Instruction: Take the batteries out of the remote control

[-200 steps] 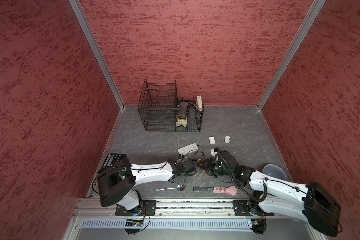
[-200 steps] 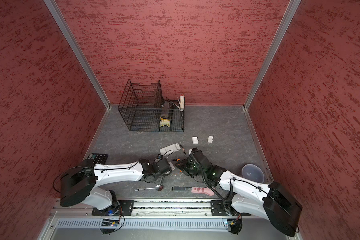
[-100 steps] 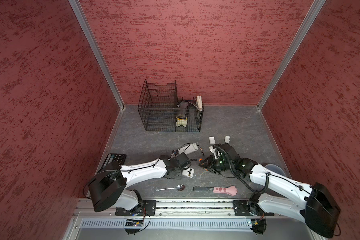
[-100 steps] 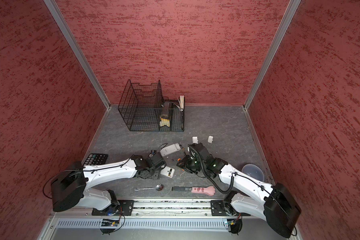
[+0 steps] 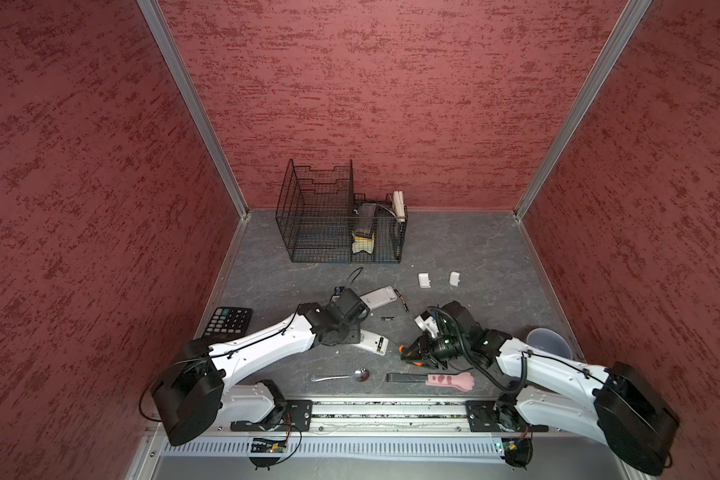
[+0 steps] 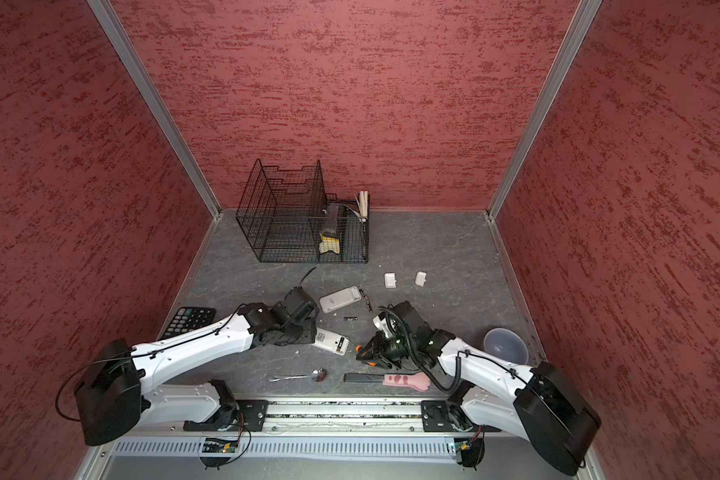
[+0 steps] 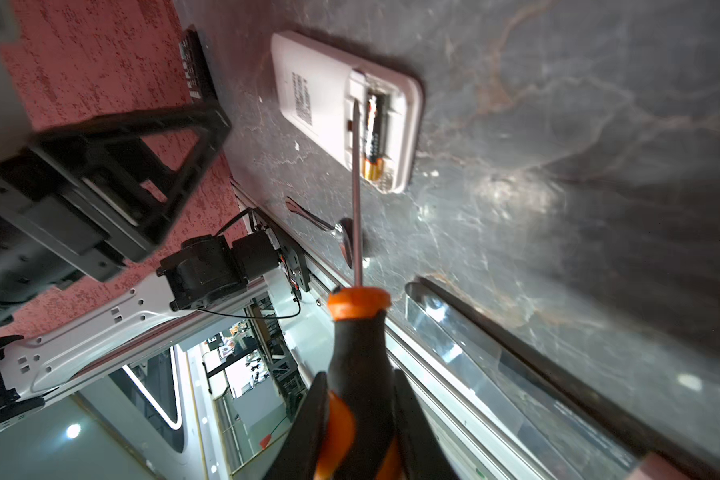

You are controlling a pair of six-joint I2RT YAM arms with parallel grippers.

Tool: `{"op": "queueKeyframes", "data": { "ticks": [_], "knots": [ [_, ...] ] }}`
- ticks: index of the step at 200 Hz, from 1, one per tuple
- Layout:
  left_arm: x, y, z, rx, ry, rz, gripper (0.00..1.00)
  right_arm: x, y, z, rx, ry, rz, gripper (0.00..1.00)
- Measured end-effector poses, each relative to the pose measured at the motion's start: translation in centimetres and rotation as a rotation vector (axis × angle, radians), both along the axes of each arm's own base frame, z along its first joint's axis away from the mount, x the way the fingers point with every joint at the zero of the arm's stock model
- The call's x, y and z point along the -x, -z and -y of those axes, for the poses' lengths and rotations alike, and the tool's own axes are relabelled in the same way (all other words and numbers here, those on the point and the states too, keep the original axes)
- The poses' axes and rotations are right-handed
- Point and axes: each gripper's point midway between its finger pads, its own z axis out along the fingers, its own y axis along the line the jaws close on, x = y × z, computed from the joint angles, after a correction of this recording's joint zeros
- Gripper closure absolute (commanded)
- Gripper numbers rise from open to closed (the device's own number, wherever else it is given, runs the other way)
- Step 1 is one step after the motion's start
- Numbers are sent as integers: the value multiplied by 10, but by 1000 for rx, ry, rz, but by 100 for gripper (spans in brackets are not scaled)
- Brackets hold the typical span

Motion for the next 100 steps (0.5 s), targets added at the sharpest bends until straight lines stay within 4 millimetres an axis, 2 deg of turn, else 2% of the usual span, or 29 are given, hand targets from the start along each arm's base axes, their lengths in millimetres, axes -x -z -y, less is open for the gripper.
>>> {"op": "queueKeyframes", "data": {
  "ticks": [22, 63, 100],
  "knots": [
    [-6, 0, 0, 21, -8, 7, 46, 3, -1, -2, -24, -15, -6, 100],
    [-10, 8, 8, 33, 14, -8, 57, 5, -2, -4, -54, -30, -4, 100],
    [-10, 19, 12, 30, 28, -27, 60, 8, -1, -4, -58, -38, -12, 100]
  ]
}}
